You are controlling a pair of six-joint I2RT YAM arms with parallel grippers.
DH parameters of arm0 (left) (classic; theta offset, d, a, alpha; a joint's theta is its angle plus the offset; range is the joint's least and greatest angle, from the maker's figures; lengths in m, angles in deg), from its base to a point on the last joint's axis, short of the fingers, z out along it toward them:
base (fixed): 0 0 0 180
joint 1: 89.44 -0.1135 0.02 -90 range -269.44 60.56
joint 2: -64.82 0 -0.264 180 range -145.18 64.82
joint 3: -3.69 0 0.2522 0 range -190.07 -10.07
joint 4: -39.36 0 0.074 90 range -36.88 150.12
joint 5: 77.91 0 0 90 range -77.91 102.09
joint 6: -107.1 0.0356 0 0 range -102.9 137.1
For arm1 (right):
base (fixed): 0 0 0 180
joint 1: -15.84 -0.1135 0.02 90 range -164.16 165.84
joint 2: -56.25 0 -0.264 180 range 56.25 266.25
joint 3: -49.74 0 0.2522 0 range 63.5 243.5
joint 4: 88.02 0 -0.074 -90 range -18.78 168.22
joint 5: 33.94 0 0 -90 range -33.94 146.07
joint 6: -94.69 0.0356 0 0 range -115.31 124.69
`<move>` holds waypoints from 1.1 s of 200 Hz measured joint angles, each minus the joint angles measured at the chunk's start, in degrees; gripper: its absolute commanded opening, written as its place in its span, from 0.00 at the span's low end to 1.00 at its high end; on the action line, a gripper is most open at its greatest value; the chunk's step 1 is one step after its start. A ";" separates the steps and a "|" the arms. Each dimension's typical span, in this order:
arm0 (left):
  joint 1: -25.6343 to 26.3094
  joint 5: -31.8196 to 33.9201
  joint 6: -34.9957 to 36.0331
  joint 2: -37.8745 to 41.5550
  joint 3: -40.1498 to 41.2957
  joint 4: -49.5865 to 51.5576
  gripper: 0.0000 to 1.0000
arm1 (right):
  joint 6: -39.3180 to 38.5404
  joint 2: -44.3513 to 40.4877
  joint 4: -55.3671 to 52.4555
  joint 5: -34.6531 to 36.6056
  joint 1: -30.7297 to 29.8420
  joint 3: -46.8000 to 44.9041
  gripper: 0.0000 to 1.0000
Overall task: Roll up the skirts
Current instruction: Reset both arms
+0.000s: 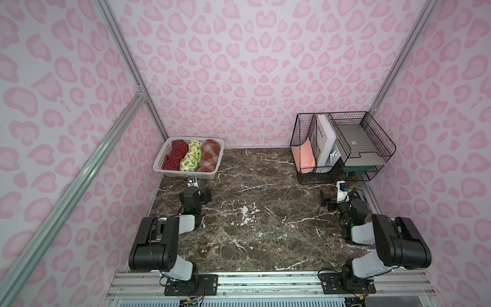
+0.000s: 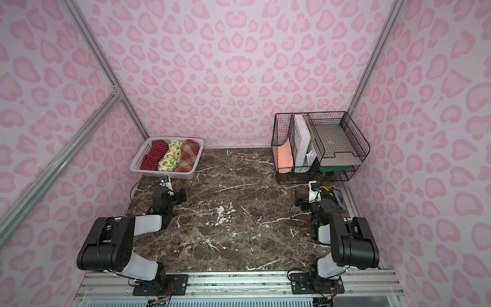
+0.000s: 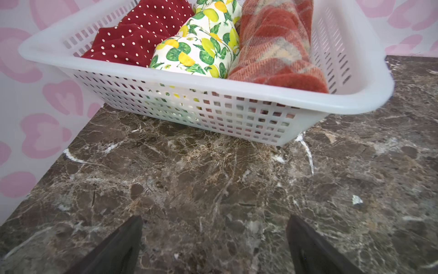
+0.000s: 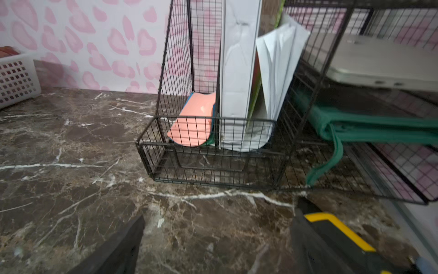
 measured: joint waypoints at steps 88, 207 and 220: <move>0.81 0.55 0.04 0.02 0.00 0.74 0.99 | -1.40 -0.28 0.33 3.34 -2.12 0.09 1.00; 0.42 0.04 0.07 -0.31 -0.52 1.40 0.99 | -1.44 -0.28 0.33 3.67 -2.16 0.09 1.00; 0.42 0.04 0.07 -0.24 -0.52 1.38 0.99 | -1.44 -0.33 0.33 3.67 -2.16 0.09 1.00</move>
